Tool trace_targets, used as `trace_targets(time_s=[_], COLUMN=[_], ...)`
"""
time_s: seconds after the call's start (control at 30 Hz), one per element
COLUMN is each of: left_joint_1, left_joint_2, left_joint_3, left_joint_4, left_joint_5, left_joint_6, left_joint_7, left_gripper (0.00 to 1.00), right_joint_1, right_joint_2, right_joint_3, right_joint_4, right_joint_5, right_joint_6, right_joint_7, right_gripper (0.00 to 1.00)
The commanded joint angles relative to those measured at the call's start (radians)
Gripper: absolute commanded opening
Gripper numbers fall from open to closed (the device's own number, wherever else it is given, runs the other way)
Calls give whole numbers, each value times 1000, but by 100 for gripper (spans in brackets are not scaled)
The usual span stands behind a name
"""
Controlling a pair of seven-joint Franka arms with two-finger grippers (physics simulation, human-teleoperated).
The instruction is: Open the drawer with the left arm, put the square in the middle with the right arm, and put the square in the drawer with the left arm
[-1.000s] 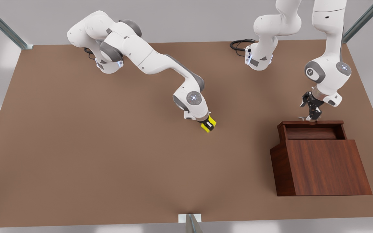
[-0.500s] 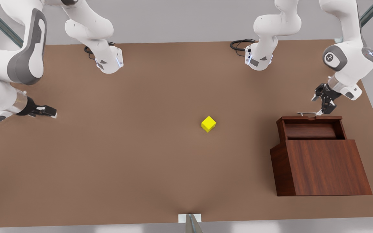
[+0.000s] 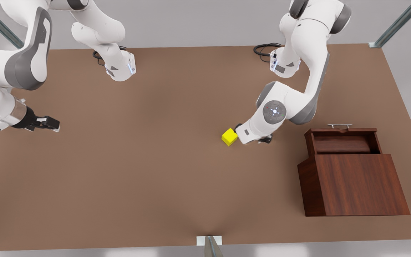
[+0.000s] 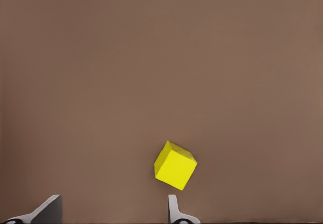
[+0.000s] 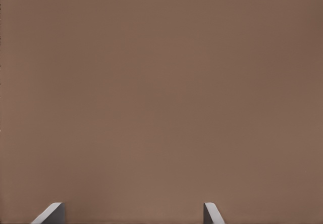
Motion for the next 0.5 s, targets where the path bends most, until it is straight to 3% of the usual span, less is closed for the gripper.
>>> trace_targets(time_s=[0.0, 0.13, 0.37, 0.47], left_joint_1=[-18, -132, -178, -181], left_joint_2=[0, -2, -3, 15], left_joint_3=[0, 1, 6, 9], left_joint_4=[-6, -125, -377, -405], left_joint_5=[8, 120, 155, 186], left_joint_6=[10, 159, 430, 478], left_joint_7=[5, 10, -36, -63], left_gripper=[100, 100, 100, 100], right_joint_1=[-2, 3, 5, 3], right_joint_2=[0, -3, 0, 3], right_joint_3=[0, 1, 4, 4], right_joint_4=[0, 0, 28, 28], right_joint_5=[-1, -14, 12, 12], right_joint_6=[1, 10, 7, 10], right_joint_7=[1, 1, 4, 2], right_gripper=[100, 100, 100, 100])
